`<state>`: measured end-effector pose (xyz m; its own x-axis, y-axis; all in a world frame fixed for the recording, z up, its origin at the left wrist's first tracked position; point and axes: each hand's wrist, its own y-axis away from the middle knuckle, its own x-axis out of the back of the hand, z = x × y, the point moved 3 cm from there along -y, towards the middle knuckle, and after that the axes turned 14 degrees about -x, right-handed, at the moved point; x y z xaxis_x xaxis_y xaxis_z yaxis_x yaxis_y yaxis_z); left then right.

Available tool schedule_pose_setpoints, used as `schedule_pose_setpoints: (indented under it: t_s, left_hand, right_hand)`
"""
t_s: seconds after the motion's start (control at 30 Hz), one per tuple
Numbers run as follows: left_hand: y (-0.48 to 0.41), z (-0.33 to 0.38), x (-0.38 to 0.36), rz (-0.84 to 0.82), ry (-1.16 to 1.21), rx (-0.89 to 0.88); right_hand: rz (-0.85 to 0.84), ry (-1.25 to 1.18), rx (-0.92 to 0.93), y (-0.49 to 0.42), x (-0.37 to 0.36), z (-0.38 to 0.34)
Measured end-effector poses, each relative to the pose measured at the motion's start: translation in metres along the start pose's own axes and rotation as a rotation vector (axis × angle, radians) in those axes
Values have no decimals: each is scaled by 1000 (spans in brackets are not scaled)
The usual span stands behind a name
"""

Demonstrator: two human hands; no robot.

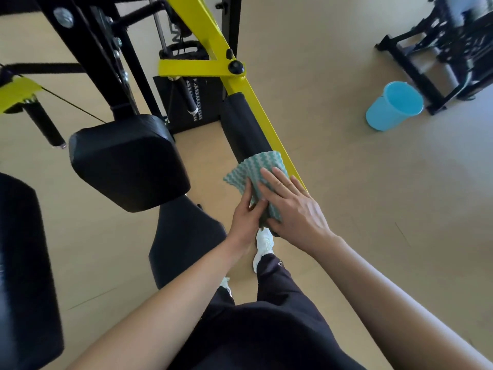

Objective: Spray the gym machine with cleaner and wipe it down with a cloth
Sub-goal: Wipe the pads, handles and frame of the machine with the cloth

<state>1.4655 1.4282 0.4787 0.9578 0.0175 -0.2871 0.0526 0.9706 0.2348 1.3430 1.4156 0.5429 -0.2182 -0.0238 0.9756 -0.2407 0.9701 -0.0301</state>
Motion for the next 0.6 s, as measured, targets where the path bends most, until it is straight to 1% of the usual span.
schedule_pose_setpoints:
  t_s: [0.23,0.4,0.5,0.6]
  left_hand:
    - [36,-13,-11,-19,-42,50]
    - [45,-10,-19,-15,-77,36]
    - [34,-1,-20,-1,-97,0]
    - [4,7,-10,12,-127,-62]
  right_hand:
    - [168,-77,-24,55,-10,18]
    - [236,-135,-55,65,-17,23]
    - [235,-131,-79,56,-16,16]
    - [174,-146,-117,25,-7,9]
